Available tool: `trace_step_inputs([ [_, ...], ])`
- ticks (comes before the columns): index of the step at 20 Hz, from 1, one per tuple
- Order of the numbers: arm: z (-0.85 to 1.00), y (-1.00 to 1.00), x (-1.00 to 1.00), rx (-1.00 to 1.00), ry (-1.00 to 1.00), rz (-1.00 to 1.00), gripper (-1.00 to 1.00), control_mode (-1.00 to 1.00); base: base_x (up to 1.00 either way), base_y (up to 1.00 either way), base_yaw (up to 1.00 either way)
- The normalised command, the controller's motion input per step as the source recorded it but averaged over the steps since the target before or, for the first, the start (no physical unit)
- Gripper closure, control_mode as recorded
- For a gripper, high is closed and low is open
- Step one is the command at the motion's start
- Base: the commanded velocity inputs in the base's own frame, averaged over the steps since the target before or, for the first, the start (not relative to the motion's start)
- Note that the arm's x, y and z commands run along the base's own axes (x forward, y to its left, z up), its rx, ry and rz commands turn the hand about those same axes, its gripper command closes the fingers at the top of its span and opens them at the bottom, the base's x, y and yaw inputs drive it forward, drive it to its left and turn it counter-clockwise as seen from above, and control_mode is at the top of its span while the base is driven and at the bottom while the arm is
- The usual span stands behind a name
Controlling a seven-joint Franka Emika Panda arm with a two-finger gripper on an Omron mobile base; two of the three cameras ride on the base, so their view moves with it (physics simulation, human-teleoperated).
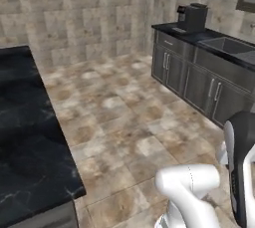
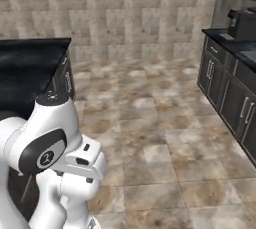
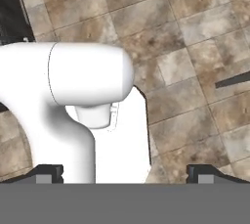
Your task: Retrieve the butter from the fridge and place it on a plate on the dining table. Then retrieve the butter knife by the fridge and place it near the plate.
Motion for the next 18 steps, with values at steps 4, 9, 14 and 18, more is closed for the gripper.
trace_step_inputs([
  [4,0.0,0.0,0.0,0.0,0.0,0.0,-1.0,1.0,0.88,-0.35,0.01],
  [9,0.0,0.0,0.0,0.0,0.0,0.0,-1.0,1.0,1.0,-0.3,-0.05],
  [14,0.0,0.0,0.0,0.0,0.0,0.0,-1.0,1.0,1.0,-0.38,-0.15],
  [18,0.0,0.0,0.0,0.0,0.0,0.0,-1.0,1.0,1.0,-0.68,-0.19],
])
